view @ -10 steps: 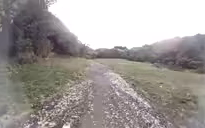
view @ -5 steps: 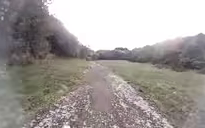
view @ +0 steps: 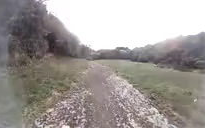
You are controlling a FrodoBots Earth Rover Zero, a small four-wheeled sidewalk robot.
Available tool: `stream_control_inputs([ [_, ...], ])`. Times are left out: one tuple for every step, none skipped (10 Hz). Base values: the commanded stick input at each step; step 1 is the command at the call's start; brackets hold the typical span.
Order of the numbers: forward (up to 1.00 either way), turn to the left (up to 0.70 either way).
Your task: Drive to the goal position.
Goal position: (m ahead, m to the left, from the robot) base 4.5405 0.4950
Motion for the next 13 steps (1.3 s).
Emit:
stream_control_inputs([
  [1.00,-0.03],
  [1.00,-0.08],
  [1.00,-0.10],
  [1.00,0.00],
  [1.00,0.00],
  [1.00,0.00],
  [1.00,0.00],
  [1.00,0.00],
  [1.00,0.00],
  [1.00,0.00],
  [1.00,0.00],
  [1.00,0.00],
  [1.00,0.00],
])
